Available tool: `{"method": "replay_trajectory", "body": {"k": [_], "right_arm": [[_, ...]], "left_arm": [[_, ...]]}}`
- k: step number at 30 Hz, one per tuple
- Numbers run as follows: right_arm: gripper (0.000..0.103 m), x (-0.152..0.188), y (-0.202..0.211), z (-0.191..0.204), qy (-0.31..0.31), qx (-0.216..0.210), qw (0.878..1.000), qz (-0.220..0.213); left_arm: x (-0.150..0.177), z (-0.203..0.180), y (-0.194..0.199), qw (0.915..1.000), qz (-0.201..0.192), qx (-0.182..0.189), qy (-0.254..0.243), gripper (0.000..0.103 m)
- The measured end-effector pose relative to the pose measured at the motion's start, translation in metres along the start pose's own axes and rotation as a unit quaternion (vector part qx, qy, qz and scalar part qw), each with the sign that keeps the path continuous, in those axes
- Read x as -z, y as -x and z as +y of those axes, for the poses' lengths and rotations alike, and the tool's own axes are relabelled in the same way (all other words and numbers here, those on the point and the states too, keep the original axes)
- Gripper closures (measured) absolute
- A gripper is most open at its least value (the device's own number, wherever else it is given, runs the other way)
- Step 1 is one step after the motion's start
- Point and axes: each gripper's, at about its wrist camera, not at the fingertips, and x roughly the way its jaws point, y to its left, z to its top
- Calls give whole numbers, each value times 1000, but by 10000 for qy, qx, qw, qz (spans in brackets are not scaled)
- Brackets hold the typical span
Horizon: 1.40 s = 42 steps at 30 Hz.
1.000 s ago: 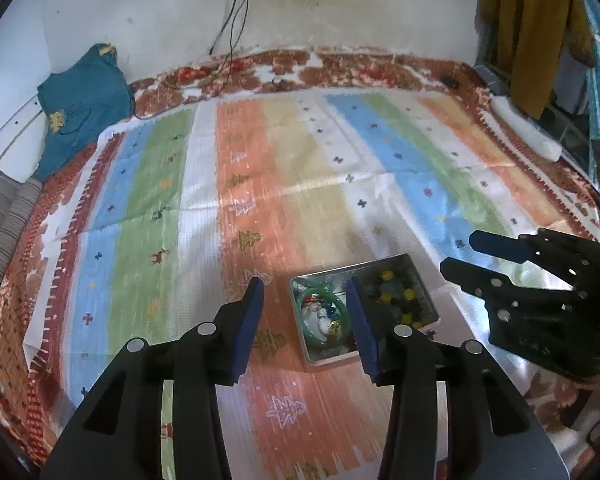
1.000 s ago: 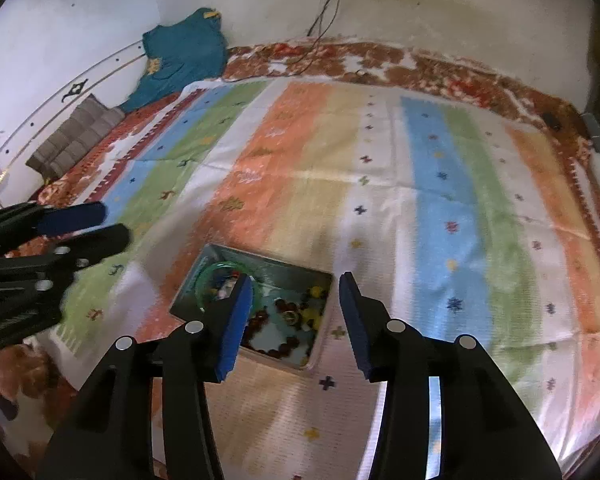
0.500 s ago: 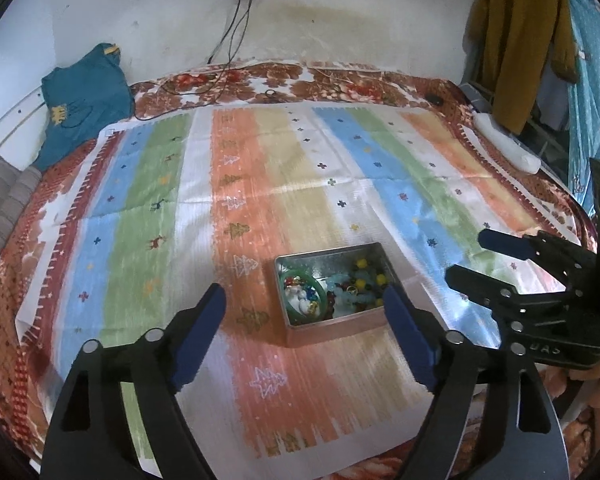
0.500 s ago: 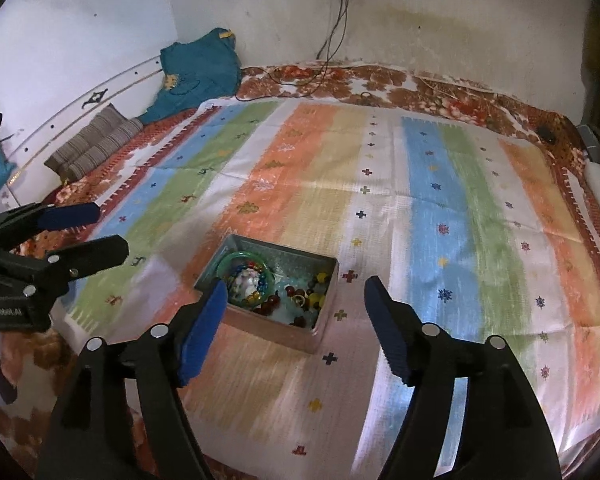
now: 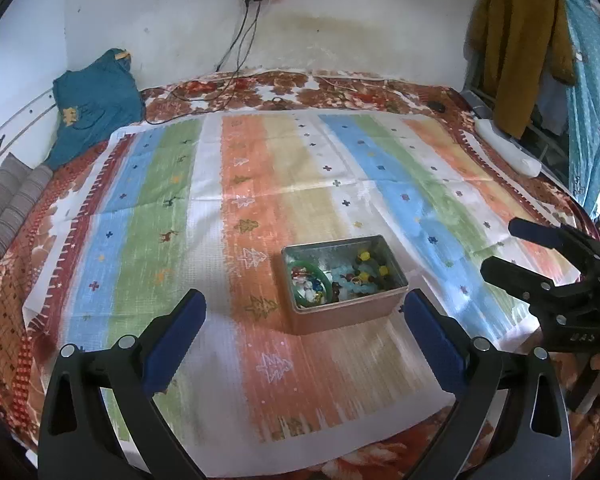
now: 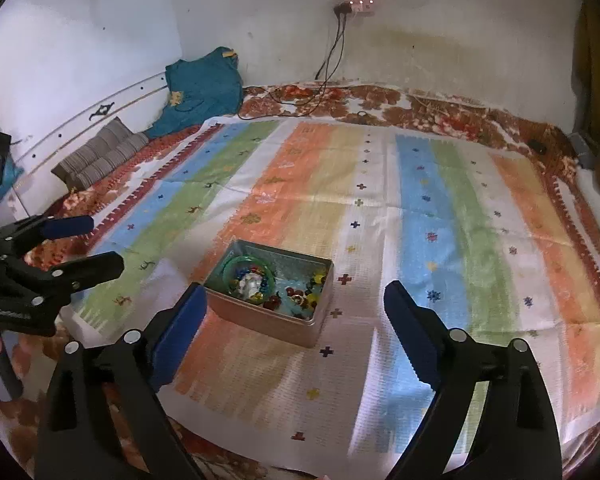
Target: Organize jewelry
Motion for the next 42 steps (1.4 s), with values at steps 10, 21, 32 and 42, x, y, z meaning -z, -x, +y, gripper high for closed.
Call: {"method": "replay_trajectory", "body": {"k": [10, 21, 32, 42], "right_arm": [[7, 5, 10, 4, 62, -78, 9999, -114], [6, 5, 9, 3, -71, -183, 9998, -87], [6, 6, 16, -1, -103, -70, 9997, -232], [6, 10, 16, 9, 108, -2, 9996, -255]], "left_arm": [[13, 0, 6, 9997, -91, -199, -72, 6], [16, -6, 8, 9991, -198, -298, -238, 6], [17, -5, 17, 9980, -410, -409, -234, 6], [17, -8, 23, 9975, -569, -286, -292, 6]]}}
